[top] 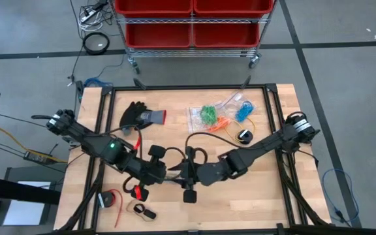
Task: Sort rubber bands
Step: Close the transparent zip bag
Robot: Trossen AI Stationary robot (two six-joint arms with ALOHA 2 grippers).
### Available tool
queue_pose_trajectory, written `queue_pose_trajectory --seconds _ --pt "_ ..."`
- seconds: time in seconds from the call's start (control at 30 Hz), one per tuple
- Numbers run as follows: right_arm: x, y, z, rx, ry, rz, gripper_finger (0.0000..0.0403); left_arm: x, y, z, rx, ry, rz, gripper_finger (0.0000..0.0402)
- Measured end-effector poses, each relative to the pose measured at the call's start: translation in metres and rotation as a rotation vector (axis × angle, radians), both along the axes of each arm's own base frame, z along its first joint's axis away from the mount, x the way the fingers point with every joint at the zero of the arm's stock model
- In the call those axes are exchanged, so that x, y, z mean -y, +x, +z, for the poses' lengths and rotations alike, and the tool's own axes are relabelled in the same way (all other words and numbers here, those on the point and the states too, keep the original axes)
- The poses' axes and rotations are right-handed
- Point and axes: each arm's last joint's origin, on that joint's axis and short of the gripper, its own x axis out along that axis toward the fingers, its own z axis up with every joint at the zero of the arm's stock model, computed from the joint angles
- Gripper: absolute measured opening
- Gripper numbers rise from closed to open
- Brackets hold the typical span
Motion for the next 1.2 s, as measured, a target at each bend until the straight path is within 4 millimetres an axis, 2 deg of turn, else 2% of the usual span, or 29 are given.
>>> queue_pose_trajectory --seconds 0.23,0.37,0.53,0.73,1.03,1.2 --pt "0.009 0.004 -0.002 -0.012 0.052 0.021 0.0133 0.008 -0.004 0.016 0.074 0.032 -0.023 0.0001" --pt "0.008 0.005 0.0 0.002 0.092 0.068 0.0132 0.009 -0.004 0.017 0.087 0.042 -0.022 0.0001" --pt "0.005 0.014 -0.011 0.0 0.123 0.105 0.0132 0.008 -0.004 0.017 0.087 0.048 -0.018 0.0001" --pt "0.004 0.022 -0.023 -0.017 0.15 0.107 0.0132 0.007 -0.004 0.014 0.046 0.031 -0.033 0.0001" --pt "0.0 0.018 -0.009 0.036 0.159 0.054 0.0132 0.008 -0.001 0.001 -0.029 0.107 -0.013 0.0001" --pt "-0.005 0.014 -0.013 0.011 0.128 -0.015 0.0132 0.011 0.004 -0.004 -0.036 0.115 -0.014 0.0001"
